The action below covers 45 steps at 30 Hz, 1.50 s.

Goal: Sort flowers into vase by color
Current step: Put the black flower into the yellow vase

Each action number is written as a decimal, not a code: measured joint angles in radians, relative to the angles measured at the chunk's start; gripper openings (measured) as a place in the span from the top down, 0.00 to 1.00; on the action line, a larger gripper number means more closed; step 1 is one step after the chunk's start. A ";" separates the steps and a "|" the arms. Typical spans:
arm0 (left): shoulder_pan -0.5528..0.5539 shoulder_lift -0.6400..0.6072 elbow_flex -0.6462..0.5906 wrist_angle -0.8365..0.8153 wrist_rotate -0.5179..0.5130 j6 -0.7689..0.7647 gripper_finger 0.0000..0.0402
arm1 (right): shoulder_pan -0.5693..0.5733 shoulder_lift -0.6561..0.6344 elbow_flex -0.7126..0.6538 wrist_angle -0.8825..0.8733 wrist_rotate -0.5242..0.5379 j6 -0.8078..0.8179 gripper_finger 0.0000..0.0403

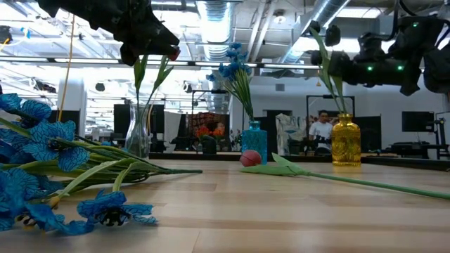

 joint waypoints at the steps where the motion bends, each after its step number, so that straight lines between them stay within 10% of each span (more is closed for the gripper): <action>1: 0.000 0.000 0.000 0.000 0.000 0.000 0.69 | 0.001 0.000 0.000 -0.007 0.000 0.000 0.90; 20: 0.000 0.000 0.000 0.000 -0.001 0.001 0.69 | 0.002 -0.003 0.000 -0.030 -0.002 -0.012 0.88; 45: 0.000 0.000 0.000 -0.003 0.000 0.001 0.69 | 0.003 -0.021 0.000 -0.165 0.031 -0.053 0.53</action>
